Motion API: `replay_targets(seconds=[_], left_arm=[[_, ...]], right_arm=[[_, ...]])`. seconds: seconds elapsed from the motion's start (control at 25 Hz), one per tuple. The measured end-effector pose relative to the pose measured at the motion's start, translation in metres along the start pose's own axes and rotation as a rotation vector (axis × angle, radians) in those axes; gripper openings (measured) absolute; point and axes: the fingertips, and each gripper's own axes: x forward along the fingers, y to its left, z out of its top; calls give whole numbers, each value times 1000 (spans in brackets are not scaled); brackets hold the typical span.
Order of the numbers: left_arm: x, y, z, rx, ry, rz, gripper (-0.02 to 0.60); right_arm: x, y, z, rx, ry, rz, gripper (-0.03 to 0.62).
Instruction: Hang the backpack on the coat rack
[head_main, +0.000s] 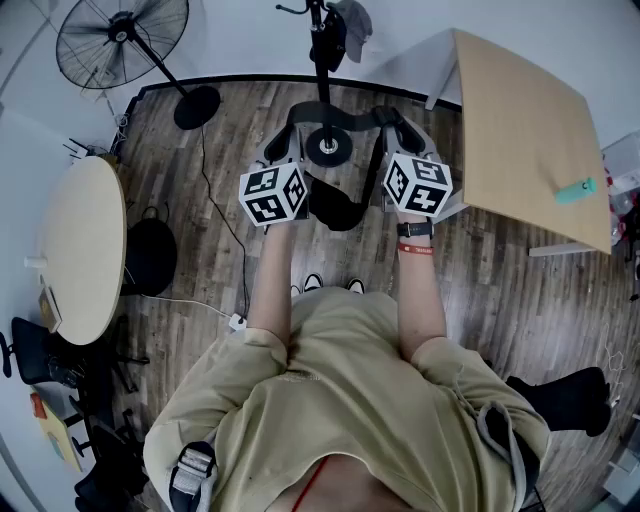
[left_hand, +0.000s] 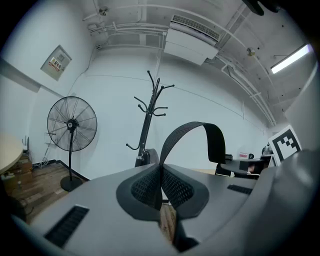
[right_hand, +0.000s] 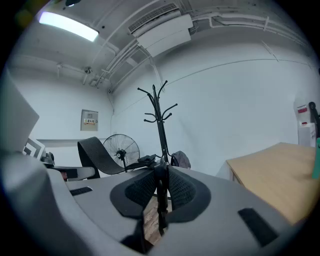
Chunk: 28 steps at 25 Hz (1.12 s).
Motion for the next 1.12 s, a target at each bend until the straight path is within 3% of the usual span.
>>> replay_targets(seconds=[0.28, 0.68, 1.12], left_arm=[[0, -10, -7, -18, 7, 30, 25], [0, -36, -30, 27, 28, 50, 25], [64, -16, -24, 15, 10, 21, 25]], right_arm=[[-4, -8, -1, -8, 16, 37, 75], [-8, -22, -19, 3, 33, 77, 75], [53, -36, -18, -13, 24, 71, 78]])
